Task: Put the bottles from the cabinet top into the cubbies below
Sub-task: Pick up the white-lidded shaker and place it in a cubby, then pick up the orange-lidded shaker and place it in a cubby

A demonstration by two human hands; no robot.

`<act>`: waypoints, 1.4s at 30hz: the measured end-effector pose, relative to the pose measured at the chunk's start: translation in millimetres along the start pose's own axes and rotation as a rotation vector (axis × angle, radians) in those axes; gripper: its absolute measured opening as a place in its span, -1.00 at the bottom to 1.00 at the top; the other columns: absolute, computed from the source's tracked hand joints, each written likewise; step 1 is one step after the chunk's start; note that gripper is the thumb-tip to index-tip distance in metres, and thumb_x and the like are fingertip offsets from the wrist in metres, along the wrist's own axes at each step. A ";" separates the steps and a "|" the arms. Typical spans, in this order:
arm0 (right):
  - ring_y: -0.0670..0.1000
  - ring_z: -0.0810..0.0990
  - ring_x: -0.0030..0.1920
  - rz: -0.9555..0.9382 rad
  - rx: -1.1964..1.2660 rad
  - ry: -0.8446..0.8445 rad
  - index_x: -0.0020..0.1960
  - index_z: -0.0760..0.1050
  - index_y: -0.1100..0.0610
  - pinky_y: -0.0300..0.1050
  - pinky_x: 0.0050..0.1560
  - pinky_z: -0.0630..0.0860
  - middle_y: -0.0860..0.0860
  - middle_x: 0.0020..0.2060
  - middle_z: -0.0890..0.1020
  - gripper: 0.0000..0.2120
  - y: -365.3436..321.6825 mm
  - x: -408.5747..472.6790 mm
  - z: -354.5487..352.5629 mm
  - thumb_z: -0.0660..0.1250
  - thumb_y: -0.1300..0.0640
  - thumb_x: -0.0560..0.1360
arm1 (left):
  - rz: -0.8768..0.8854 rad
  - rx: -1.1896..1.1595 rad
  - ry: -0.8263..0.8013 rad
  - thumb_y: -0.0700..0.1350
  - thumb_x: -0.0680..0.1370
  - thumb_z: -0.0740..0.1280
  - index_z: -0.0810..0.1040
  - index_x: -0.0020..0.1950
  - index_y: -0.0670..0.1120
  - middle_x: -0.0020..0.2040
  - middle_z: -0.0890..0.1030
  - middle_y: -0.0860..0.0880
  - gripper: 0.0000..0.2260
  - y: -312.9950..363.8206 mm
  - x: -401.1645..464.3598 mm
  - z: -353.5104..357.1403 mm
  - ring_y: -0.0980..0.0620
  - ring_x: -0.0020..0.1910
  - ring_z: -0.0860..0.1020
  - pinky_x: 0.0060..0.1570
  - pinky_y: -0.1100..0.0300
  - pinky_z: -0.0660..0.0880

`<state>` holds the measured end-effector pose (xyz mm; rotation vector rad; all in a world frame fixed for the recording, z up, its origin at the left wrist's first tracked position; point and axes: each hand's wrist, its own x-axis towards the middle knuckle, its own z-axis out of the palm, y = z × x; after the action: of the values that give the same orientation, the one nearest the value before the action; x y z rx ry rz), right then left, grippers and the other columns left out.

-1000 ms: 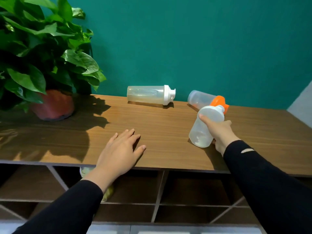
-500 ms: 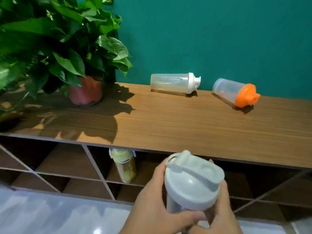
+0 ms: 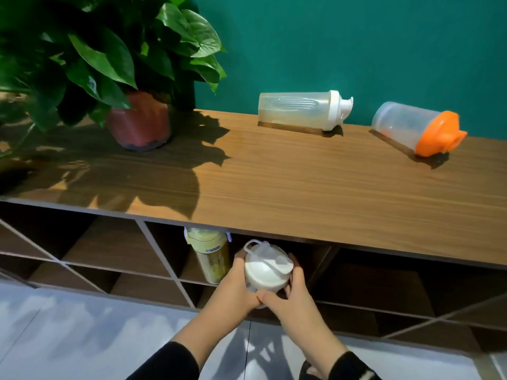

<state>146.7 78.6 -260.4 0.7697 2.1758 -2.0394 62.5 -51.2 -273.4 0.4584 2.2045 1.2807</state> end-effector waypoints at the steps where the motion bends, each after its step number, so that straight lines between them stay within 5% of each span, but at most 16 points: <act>1: -0.29 0.55 0.13 -0.002 -0.016 0.020 0.20 0.28 -0.31 -0.21 0.19 0.49 -0.21 0.18 0.56 -0.44 0.5 5.2 1.8 0.48 0.14 0.44 | -0.021 0.025 0.012 0.01 0.33 0.59 0.32 0.13 0.27 0.15 0.62 0.14 -0.45 -4.5 7.6 2.4 0.21 0.13 0.61 0.18 0.12 0.59; 3: -0.25 0.53 0.15 0.011 -0.039 0.061 0.19 0.21 -0.31 -0.20 0.19 0.47 -0.20 0.17 0.53 -0.45 3.6 15.8 4.7 0.45 0.13 0.48 | -0.069 0.036 0.033 0.00 0.33 0.59 0.38 0.12 0.16 0.09 0.65 0.06 -0.50 -8.7 19.8 8.4 0.15 0.05 0.64 0.13 0.10 0.62; 6: -0.16 0.57 0.06 0.067 -0.104 0.111 0.09 0.32 -0.15 -0.22 0.04 0.52 -0.02 0.12 0.59 -0.69 8.3 29.2 4.5 0.42 0.05 0.51 | -0.108 0.070 0.055 -0.09 0.38 0.55 0.34 -0.17 0.15 -0.23 0.60 -0.02 -0.62 -7.4 30.1 16.3 0.09 -0.29 0.53 -0.23 0.23 0.50; 10: -0.13 0.63 0.03 0.032 -0.104 0.166 -0.01 0.41 -0.08 -0.27 -0.02 0.55 -0.05 0.00 0.66 -0.80 3.6 35.8 1.7 0.41 0.12 0.52 | -0.080 0.052 0.097 -0.15 0.44 0.52 0.27 0.21 0.18 -0.20 0.65 0.08 -0.46 -4.9 37.0 20.2 0.30 -0.30 0.57 -0.36 0.50 0.46; 12: -0.03 0.66 -0.01 0.071 -0.150 0.175 -0.07 0.45 -0.02 -0.06 0.00 0.61 0.09 -0.03 0.69 -0.86 -1.6 33.5 0.9 0.42 0.06 0.51 | -0.118 0.130 0.072 -0.10 0.47 0.50 0.41 -0.04 0.09 -0.31 0.60 0.04 -0.73 2.1 36.2 21.0 0.22 -0.39 0.50 -0.44 0.45 0.40; 15: 0.02 0.62 -0.10 0.186 -0.263 0.146 0.05 0.49 0.18 0.06 0.04 0.59 0.08 -0.09 0.63 -0.61 -6.7 24.1 -2.4 0.41 -0.13 0.48 | -0.186 0.139 0.079 -0.06 0.46 0.52 0.39 -0.30 0.05 -0.45 0.46 0.06 -0.68 4.2 25.9 19.5 0.16 -0.46 0.39 -0.53 0.42 0.31; 18: 0.01 0.50 0.27 0.268 -0.406 0.047 0.51 0.22 0.18 -0.14 0.27 0.43 0.02 0.30 0.52 -0.29 -14.6 0.1 -10.7 0.32 -0.17 0.52 | -0.220 0.251 0.057 0.02 0.49 0.45 0.50 0.05 -0.10 -0.10 0.65 -0.03 -0.72 11.4 7.3 14.8 0.02 -0.11 0.62 -0.16 0.25 0.53; 20: -0.12 0.52 0.29 0.105 -0.490 0.018 0.49 0.35 -0.04 -0.17 0.32 0.43 -0.10 0.33 0.56 -0.43 -29.4 -33.1 -23.9 0.30 -0.18 0.53 | -0.153 0.435 -0.023 0.05 0.54 0.34 0.51 0.34 0.01 0.15 0.68 0.00 -0.63 19.4 -14.3 9.2 0.00 0.17 0.62 0.13 0.16 0.53; 22: -0.20 0.64 0.01 -0.184 -0.572 0.041 0.19 0.60 -0.14 -0.19 0.08 0.58 -0.20 -0.01 0.70 -0.71 -55.3 -71.4 -47.0 0.28 -0.17 0.53 | 0.062 0.540 -0.025 0.08 0.56 0.28 0.57 0.29 0.22 0.10 0.70 0.20 -0.70 38.6 -43.8 2.8 0.21 0.12 0.62 0.11 0.33 0.51; 24: -0.12 0.66 -0.14 -0.488 -0.595 0.162 -0.06 0.67 -0.06 -0.19 -0.14 0.58 -0.17 -0.22 0.68 -0.77 -88.6 -94.8 -75.4 0.27 -0.10 0.55 | 0.356 0.533 0.066 0.09 0.53 0.31 0.61 0.06 0.34 -0.14 0.65 0.39 -0.83 69.7 -64.9 -5.7 0.42 -0.09 0.60 -0.09 0.54 0.46; 26: -0.10 0.64 -0.06 -0.673 -0.547 0.387 -0.07 0.64 -0.02 -0.25 -0.06 0.54 -0.17 -0.16 0.66 -0.78 -108.1 -98.8 -115.3 0.26 -0.08 0.56 | 0.630 0.430 0.194 0.06 0.51 0.32 0.67 0.02 0.19 -0.21 0.66 0.32 -0.84 101.0 -69.2 -12.2 0.39 -0.19 0.61 -0.17 0.54 0.46; 28: -0.18 0.54 0.15 -0.547 -0.530 0.547 0.17 0.55 -0.06 -0.21 0.18 0.48 -0.22 0.11 0.58 -0.68 -116.8 -74.8 -162.5 0.26 -0.20 0.54 | 0.776 0.414 0.294 0.03 0.54 0.28 0.69 0.07 0.02 -0.13 0.67 0.17 -0.77 133.7 -49.3 -15.9 0.28 -0.12 0.59 -0.07 0.48 0.44; 30: -0.07 0.41 0.34 -0.286 -0.556 0.609 0.47 0.30 -0.02 -0.01 0.33 0.40 -0.08 0.39 0.42 -0.34 -116.4 -37.2 -210.1 0.34 -0.25 0.46 | 0.745 0.471 0.337 0.04 0.58 0.25 0.63 0.19 0.00 0.03 0.63 0.13 -0.73 166.0 -11.9 -15.9 0.22 0.05 0.53 0.05 0.41 0.37; 33: 0.14 0.29 0.48 -0.137 -0.480 0.673 0.57 0.04 0.00 0.18 0.43 0.29 0.10 0.53 0.28 -0.02 -114.1 12.6 -262.1 0.45 -0.30 0.35 | 0.514 0.537 0.309 0.08 0.60 0.27 0.48 0.41 0.05 0.34 0.52 0.09 -0.63 185.9 57.4 -13.9 0.10 0.31 0.45 0.27 0.21 0.37; 36: 0.16 0.25 0.50 -0.213 -0.373 0.781 0.57 -0.04 -0.07 0.22 0.44 0.27 0.12 0.55 0.21 0.10 -120.1 49.7 -290.9 0.52 -0.31 0.26 | 0.367 0.766 0.221 0.21 0.61 0.18 0.37 0.51 0.08 0.55 0.36 0.02 -0.51 183.7 104.4 -9.7 -0.01 0.52 0.30 0.53 0.02 0.20; 42: 0.12 0.23 0.50 -0.364 -0.346 0.798 0.58 -0.04 -0.09 0.12 0.42 0.22 0.08 0.55 0.17 0.11 -137.0 101.0 -316.3 0.58 -0.21 0.26 | 0.353 0.862 0.277 0.28 0.61 0.07 0.28 0.56 0.10 0.60 0.23 0.06 -0.45 176.8 117.2 -5.0 0.09 0.59 0.14 0.58 0.01 0.04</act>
<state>95.4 410.7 -133.7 1.3908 3.1787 -1.5244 -30.0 94.8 -150.5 1.0776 2.9546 0.4779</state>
